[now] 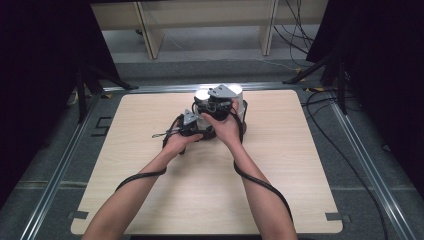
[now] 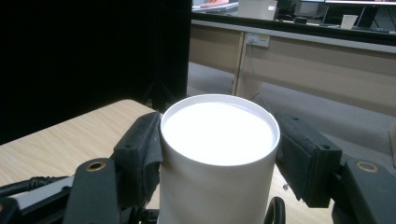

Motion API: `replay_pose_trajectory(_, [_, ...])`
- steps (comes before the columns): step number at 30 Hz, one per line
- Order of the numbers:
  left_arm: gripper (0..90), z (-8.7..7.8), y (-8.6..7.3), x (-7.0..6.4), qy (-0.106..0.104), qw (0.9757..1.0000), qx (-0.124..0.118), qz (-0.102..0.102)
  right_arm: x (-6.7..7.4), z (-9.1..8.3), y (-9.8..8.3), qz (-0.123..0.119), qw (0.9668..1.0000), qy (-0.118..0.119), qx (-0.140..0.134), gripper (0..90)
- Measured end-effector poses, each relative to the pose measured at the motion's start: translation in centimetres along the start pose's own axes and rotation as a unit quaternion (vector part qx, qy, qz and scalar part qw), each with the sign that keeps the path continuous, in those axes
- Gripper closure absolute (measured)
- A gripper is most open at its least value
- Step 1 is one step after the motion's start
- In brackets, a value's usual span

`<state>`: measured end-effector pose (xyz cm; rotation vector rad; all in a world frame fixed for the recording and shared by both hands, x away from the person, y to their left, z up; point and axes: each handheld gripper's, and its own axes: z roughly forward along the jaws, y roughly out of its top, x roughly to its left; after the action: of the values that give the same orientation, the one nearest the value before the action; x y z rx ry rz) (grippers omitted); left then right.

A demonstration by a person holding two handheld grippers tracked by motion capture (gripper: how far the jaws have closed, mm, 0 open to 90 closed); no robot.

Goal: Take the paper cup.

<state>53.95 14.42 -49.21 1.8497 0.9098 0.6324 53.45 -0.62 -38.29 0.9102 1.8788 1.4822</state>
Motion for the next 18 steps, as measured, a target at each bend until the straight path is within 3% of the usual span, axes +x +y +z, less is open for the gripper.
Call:
replay_pose_trajectory(2, [18.4,0.04,-0.02,-0.02,-0.001,1.0000,-0.001,-0.004,-0.21,-0.09,0.29,-0.021,0.9997,-0.004,-0.010,35.4])
replay_pose_trajectory(6, [18.4,0.04,-0.02,-0.03,-0.001,1.0000,0.000,-0.004,0.02,-0.20,0.37,-0.008,0.9999,-0.001,-0.007,35.4])
replay_pose_trajectory(18, [18.3,0.12,-0.02,0.09,-0.001,1.0000,0.002,0.003,0.21,-0.84,1.07,-0.003,0.9999,0.000,-0.016,35.5])
